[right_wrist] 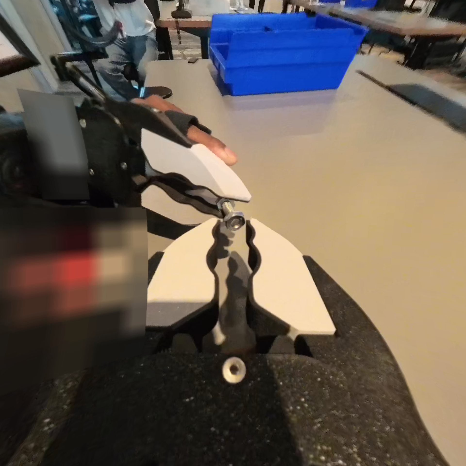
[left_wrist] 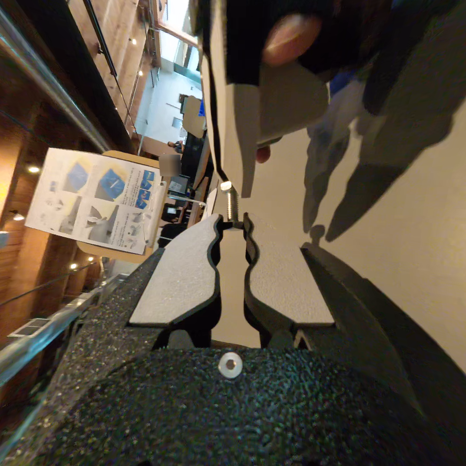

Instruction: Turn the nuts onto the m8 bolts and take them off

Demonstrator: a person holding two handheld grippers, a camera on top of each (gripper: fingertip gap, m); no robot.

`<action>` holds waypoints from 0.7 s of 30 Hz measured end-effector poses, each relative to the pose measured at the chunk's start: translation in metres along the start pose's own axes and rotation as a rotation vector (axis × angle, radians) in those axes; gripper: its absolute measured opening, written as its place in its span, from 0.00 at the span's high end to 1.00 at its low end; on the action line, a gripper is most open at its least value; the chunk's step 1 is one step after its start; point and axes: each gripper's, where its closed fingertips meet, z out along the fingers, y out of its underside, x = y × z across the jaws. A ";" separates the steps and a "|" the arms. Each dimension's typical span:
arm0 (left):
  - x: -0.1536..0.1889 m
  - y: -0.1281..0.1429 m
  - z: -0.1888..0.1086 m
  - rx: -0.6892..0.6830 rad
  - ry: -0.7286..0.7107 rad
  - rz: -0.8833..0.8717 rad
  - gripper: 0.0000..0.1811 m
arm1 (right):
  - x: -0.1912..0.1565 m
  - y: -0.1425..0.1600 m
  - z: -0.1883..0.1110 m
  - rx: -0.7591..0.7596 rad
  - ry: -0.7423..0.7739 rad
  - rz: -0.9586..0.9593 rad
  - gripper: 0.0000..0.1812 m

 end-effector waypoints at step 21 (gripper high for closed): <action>0.012 -0.025 -0.022 0.261 0.398 -0.505 0.92 | -0.028 -0.013 -0.014 0.108 -0.012 -0.437 0.87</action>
